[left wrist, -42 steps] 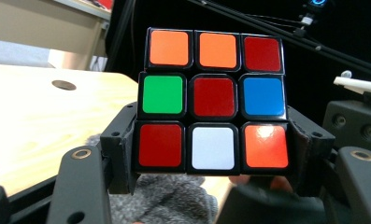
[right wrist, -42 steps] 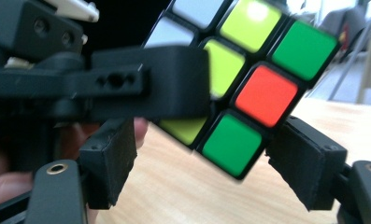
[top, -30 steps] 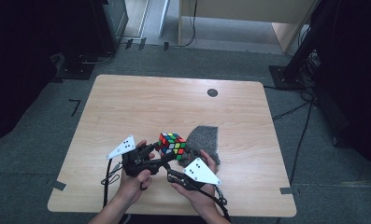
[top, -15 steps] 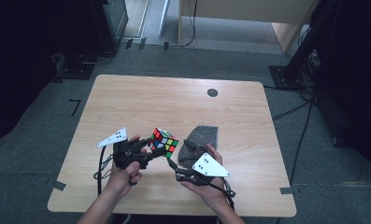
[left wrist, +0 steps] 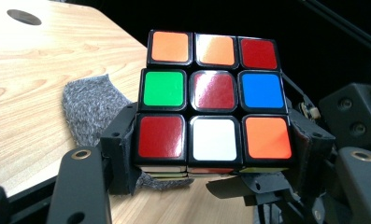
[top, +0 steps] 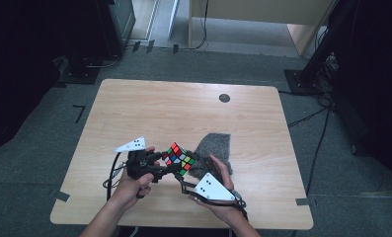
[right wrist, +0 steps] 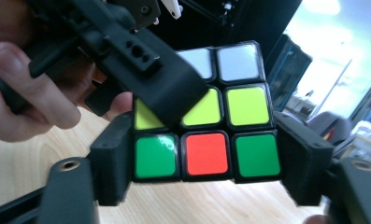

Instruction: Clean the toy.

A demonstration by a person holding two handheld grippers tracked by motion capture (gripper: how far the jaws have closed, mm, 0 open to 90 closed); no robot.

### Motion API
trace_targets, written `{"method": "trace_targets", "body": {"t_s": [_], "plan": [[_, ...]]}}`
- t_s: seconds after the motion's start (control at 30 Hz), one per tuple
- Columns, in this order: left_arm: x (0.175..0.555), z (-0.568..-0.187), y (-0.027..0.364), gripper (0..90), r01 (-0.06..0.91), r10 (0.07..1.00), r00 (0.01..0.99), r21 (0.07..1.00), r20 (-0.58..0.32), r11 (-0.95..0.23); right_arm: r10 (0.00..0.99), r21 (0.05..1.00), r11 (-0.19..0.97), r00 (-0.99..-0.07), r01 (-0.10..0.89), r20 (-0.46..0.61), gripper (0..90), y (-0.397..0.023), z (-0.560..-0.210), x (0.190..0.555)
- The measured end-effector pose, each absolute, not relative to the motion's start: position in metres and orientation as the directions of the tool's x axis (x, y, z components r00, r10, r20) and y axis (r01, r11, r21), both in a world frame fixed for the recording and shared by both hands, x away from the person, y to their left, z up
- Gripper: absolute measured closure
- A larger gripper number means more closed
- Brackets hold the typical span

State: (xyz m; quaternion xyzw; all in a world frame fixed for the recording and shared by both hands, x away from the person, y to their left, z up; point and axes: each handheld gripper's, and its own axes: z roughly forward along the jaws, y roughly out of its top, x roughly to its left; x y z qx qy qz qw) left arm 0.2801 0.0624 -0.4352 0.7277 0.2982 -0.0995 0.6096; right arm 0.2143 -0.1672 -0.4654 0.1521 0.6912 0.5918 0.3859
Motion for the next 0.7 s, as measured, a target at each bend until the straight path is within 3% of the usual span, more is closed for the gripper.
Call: {"method": "trace_targets", "body": {"t_s": [0.23, 0.43, 0.53, 0.7], "plan": [[0.277, -0.432, 0.064, 30.0, 0.51, 0.341, 0.817, 0.858, -0.465, -0.053, 0.669, 0.948, 0.238, -0.673, -0.21, -0.317, 34.3, -0.168, -0.464, 0.213], [0.279, -0.423, 0.083, 17.9, 0.437, 0.403, 0.815, 0.898, -0.416, 0.042, 0.693, 0.973, 0.205, -0.686, -0.107, -0.221, 34.4, -0.176, -0.466, 0.22], [0.277, -0.424, 0.089, 16.4, 0.318, 0.513, 0.816, 0.948, -0.266, -0.014, 0.714, 0.983, 0.179, -0.681, -0.048, -0.163, 34.4, -0.184, -0.463, 0.226], [0.267, -0.439, 0.077, 16.1, 0.099, 0.598, 0.796, 0.956, 0.089, -0.275, 0.743, 0.989, 0.137, -0.666, 0.053, -0.067, 34.4, -0.195, -0.453, 0.229]]}}
